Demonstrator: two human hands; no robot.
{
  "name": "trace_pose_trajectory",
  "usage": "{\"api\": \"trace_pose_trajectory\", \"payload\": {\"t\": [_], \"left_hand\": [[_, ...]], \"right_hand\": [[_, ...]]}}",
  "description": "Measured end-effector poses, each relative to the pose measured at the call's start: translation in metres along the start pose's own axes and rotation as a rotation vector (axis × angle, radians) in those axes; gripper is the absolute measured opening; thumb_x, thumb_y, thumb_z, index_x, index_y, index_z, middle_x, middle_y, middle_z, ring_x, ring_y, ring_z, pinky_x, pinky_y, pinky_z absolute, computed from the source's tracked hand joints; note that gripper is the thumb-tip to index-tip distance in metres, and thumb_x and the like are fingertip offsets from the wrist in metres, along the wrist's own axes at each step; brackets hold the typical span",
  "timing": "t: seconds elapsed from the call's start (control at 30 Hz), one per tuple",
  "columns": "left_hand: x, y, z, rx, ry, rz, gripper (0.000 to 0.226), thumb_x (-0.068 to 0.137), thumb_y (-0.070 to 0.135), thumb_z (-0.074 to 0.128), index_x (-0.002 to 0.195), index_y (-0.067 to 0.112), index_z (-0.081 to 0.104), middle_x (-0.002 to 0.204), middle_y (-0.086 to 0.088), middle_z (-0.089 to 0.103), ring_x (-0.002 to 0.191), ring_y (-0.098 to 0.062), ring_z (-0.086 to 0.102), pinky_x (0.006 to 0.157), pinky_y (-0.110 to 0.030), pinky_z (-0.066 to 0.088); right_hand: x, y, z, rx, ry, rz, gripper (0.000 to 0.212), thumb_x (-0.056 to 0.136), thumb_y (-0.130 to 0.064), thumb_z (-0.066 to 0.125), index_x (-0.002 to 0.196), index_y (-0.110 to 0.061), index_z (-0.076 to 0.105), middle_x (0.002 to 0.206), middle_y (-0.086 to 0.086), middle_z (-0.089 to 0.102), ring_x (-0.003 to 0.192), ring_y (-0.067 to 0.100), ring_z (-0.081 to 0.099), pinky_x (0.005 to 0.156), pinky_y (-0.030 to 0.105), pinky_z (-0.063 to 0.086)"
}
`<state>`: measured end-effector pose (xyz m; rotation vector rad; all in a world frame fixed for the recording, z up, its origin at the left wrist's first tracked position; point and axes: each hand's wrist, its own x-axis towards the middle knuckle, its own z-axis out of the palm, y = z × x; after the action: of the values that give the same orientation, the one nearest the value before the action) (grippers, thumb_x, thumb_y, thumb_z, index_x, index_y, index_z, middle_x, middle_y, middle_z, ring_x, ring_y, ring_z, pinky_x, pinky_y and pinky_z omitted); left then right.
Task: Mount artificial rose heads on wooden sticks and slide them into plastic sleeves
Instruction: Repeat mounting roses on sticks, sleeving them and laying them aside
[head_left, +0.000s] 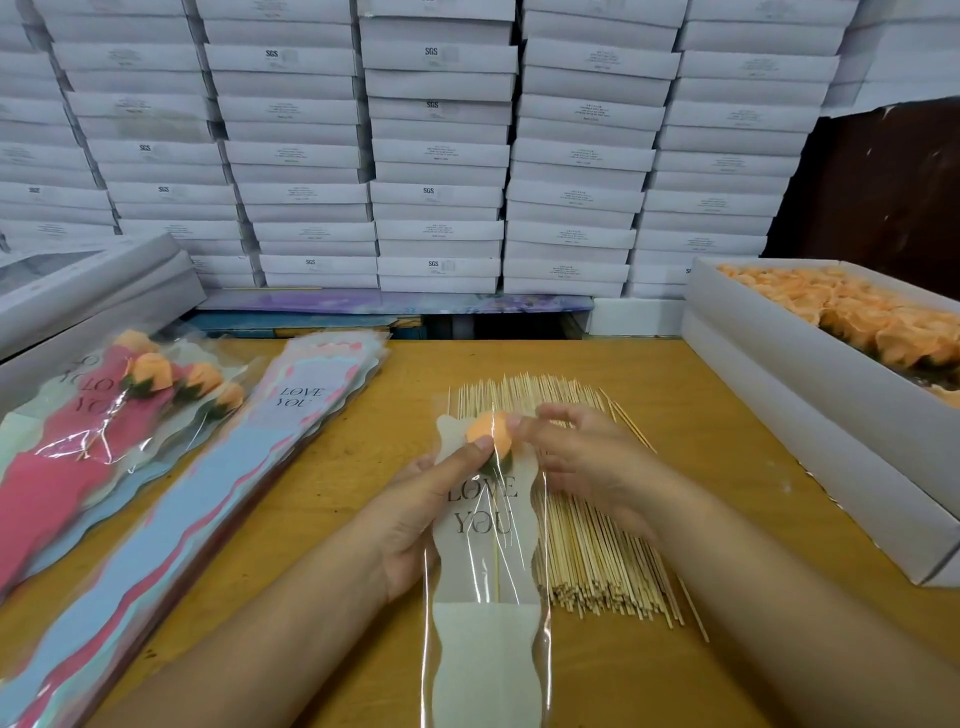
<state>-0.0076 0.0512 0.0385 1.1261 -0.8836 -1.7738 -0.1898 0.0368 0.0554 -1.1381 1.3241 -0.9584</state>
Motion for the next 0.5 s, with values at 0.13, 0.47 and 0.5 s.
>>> {"api": "trace_pose_trajectory", "payload": {"t": [0.13,0.47,0.5], "left_hand": [[0.000,0.000,-0.001,0.017,-0.005,0.023,0.067,0.077,0.035,0.080,0.136,0.012,0.059,0.116,-0.021,0.072,0.111,-0.039,0.068,0.097,-0.050,0.054],[-0.002,0.001,0.000,-0.019,-0.089,0.046,0.056,0.076,0.032,0.081,0.126,0.012,0.064,0.110,-0.019,0.075,0.096,-0.036,0.073,0.081,-0.046,0.061],[-0.002,0.001,0.000,-0.034,-0.104,0.052,0.054,0.073,0.031,0.082,0.120,0.012,0.065,0.104,-0.018,0.076,0.091,-0.034,0.075,0.074,-0.043,0.062]], "right_hand": [[-0.010,0.010,0.011,0.150,-0.175,0.127,0.074,0.068,-0.032,0.085,0.129,-0.004,0.054,0.105,0.013,0.076,0.092,0.025,0.075,0.078,0.037,0.061],[-0.017,0.022,0.015,0.110,-0.245,0.048,0.024,0.084,-0.003,0.076,0.107,-0.004,0.070,0.098,0.014,0.077,0.083,0.023,0.075,0.071,0.034,0.062],[-0.016,0.021,0.013,0.122,-0.227,0.035,0.022,0.083,-0.003,0.076,0.105,-0.003,0.070,0.096,0.014,0.077,0.080,0.023,0.075,0.065,0.031,0.061]]}}
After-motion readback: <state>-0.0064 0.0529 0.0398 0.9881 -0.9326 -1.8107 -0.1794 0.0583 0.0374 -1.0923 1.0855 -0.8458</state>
